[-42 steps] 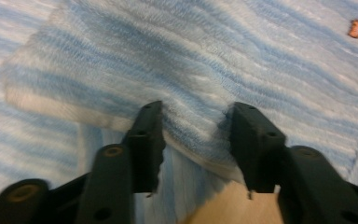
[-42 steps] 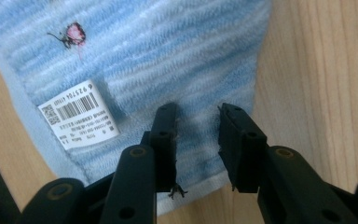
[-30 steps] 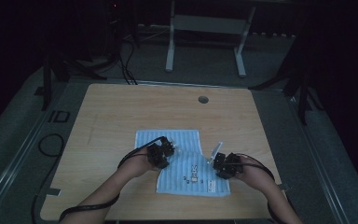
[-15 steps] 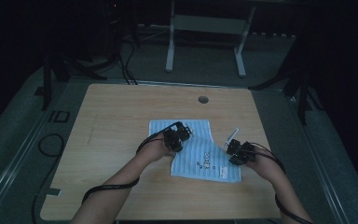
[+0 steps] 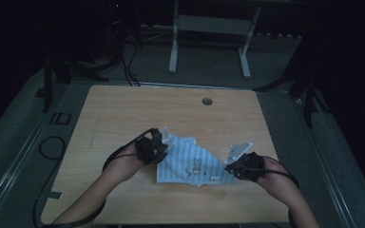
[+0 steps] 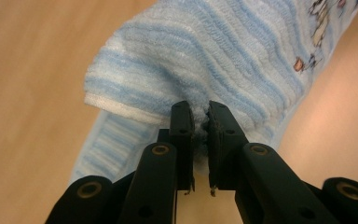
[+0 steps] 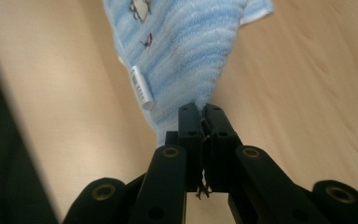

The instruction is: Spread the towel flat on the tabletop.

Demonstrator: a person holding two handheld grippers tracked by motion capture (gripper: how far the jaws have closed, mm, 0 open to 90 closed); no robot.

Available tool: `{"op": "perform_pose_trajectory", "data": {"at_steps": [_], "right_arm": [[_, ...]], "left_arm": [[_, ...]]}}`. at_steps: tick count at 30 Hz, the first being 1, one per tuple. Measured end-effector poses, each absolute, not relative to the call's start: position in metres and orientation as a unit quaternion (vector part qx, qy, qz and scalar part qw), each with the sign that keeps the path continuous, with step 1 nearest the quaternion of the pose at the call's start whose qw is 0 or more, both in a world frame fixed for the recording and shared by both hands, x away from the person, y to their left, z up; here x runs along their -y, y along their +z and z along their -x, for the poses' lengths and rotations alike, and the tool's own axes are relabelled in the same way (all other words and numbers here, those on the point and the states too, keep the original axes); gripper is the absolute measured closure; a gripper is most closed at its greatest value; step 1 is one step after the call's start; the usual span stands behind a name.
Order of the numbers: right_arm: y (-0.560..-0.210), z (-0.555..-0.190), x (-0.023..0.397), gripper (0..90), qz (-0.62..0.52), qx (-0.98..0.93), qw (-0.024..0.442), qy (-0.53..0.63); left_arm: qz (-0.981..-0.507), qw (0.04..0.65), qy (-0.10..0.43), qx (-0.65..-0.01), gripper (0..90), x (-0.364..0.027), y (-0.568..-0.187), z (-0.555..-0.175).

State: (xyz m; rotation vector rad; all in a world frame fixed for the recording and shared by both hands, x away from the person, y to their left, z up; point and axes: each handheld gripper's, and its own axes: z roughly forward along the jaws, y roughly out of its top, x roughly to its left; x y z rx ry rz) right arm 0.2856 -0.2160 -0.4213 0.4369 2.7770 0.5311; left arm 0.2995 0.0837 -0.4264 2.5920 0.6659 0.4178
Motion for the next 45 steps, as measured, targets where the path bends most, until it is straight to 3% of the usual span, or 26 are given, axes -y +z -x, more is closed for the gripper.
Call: {"op": "perform_pose_trajectory", "data": {"at_steps": [6,17,19,21,23,25,29,33,39,45], "right_arm": [[-0.439,-0.246,0.196,86.7,-0.109,-0.97,0.117,0.183],[-0.461,-0.232,0.18,86.7,-0.09,-0.975,0.067,0.191],[-0.465,-0.225,0.177,86.1,-0.084,-0.977,0.041,0.189],[-0.47,-0.22,0.177,80.0,-0.063,-0.979,0.004,0.194],[-0.47,-0.222,0.178,72.9,-0.068,-0.977,0.015,0.201],[-0.464,-0.235,0.181,75.4,-0.093,-0.97,0.034,0.224],[-0.46,-0.261,0.162,88.5,-0.1,-0.965,0.051,0.239],[-0.478,-0.279,0.121,89.8,-0.074,-0.974,0.035,0.211],[-0.512,-0.299,0.081,89.8,-0.07,-0.98,0.034,0.181],[-0.523,-0.308,0.077,89.7,-0.079,-0.983,0.028,0.163]], "left_arm": [[-0.932,0.234,0.111,-0.254,80.7,-0.111,-0.445,-0.26],[-0.945,0.214,0.082,-0.235,77.5,-0.113,-0.457,-0.23],[-0.953,0.203,0.033,-0.22,77.4,-0.117,-0.46,-0.22],[-0.951,0.214,0.003,-0.222,69.2,-0.125,-0.461,-0.213],[-0.946,0.21,0.016,-0.245,55.1,-0.137,-0.459,-0.214],[-0.933,0.224,0.038,-0.28,53.8,-0.153,-0.452,-0.221],[-0.928,0.198,0.075,-0.306,60.4,-0.174,-0.453,-0.246],[-0.93,0.16,0.059,-0.326,73.4,-0.178,-0.48,-0.275],[-0.931,0.14,0.032,-0.337,73.7,-0.176,-0.511,-0.285],[-0.932,0.137,0.02,-0.336,72.6,-0.174,-0.522,-0.286]]}}
